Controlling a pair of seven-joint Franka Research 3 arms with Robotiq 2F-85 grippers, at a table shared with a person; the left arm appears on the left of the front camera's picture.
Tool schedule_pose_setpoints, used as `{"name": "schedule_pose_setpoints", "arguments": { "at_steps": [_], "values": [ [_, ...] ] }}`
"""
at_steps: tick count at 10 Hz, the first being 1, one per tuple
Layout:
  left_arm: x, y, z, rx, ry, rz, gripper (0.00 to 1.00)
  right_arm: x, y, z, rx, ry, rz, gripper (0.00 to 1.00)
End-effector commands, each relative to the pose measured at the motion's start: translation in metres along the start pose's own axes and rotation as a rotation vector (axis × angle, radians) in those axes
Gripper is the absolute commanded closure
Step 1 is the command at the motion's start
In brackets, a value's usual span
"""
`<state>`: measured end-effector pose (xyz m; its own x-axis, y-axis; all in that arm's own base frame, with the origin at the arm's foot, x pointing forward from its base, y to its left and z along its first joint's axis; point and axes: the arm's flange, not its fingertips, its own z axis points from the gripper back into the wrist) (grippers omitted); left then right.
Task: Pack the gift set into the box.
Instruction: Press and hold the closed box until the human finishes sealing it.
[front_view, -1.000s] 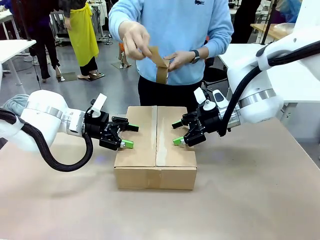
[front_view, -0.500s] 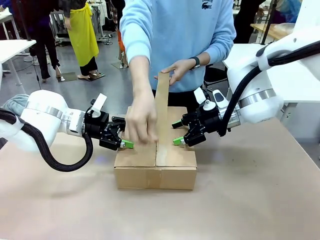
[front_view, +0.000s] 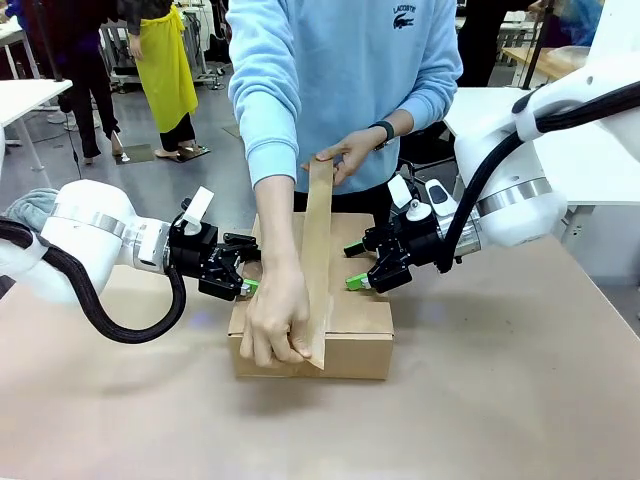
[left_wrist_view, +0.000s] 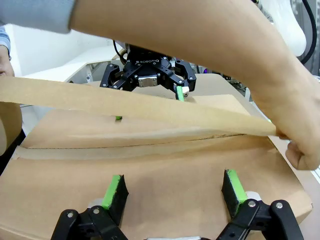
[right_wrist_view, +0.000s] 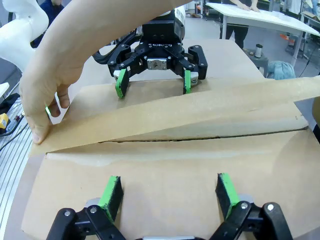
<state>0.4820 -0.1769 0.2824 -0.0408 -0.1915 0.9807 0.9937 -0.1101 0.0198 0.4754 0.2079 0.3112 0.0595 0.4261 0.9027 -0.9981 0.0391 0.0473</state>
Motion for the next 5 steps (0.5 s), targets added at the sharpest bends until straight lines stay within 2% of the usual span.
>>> {"name": "schedule_pose_setpoints", "arguments": {
  "at_steps": [1, 5],
  "values": [
    [-0.0025, -0.001, -0.0005, 0.003, 0.005, -0.011, 0.0, -0.003, 0.0021, -0.0008, -0.01, -0.008, 0.017, 0.0],
    [-0.0025, -0.001, -0.0005, 0.003, 0.005, -0.011, 0.0, -0.003, 0.0021, -0.0008, -0.01, -0.008, 0.017, 0.0]
  ]
}}
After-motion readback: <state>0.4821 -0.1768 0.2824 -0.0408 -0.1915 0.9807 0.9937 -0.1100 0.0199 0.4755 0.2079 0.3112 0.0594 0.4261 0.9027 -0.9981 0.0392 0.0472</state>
